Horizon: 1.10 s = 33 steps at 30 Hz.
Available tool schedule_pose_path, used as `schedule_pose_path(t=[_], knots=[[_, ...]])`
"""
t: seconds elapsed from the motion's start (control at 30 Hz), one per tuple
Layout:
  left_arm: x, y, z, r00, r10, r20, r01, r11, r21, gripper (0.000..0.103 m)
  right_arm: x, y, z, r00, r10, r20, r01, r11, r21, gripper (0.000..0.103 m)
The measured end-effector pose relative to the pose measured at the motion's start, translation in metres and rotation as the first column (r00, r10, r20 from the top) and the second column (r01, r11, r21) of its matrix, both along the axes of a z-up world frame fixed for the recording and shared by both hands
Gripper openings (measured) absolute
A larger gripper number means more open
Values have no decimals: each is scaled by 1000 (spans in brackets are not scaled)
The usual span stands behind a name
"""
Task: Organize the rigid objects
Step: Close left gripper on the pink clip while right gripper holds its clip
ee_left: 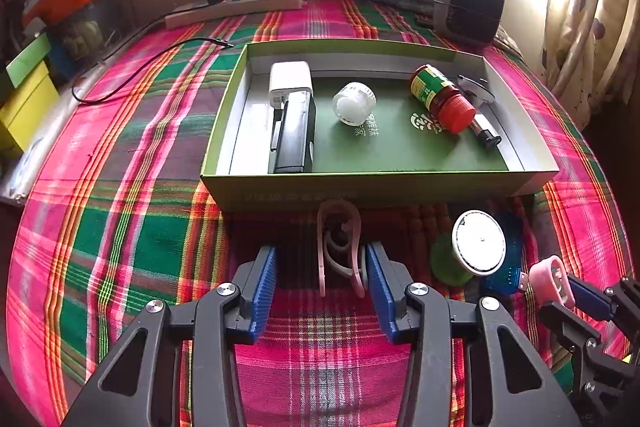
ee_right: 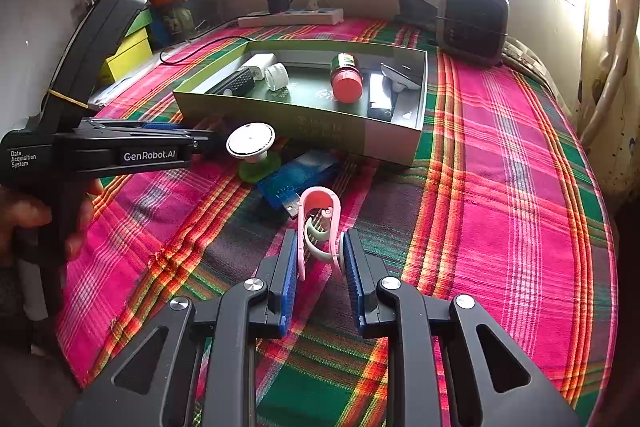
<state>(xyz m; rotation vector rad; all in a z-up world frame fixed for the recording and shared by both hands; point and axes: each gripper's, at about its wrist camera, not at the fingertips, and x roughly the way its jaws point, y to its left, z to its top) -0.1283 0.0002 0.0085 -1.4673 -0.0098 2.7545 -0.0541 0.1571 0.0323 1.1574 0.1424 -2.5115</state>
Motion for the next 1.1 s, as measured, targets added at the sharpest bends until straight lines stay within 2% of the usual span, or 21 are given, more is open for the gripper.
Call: schedule_pose_path(t=[0.1, 0.23, 1.1], knots=[[0, -1, 0, 1000, -4, -2, 4, 1000, -11, 36, -1, -1, 0, 1000, -5, 2, 5, 1000, -2, 23], [2, -6, 0, 1000, 7, -9, -7, 1000, -7, 22, -2, -2, -1, 1000, -7, 9, 7, 1000, 0, 23], [4, -8, 0, 1000, 4, -29, -3, 1000, 13, 22, -2, -2, 0, 1000, -15, 17, 15, 1000, 9, 23]])
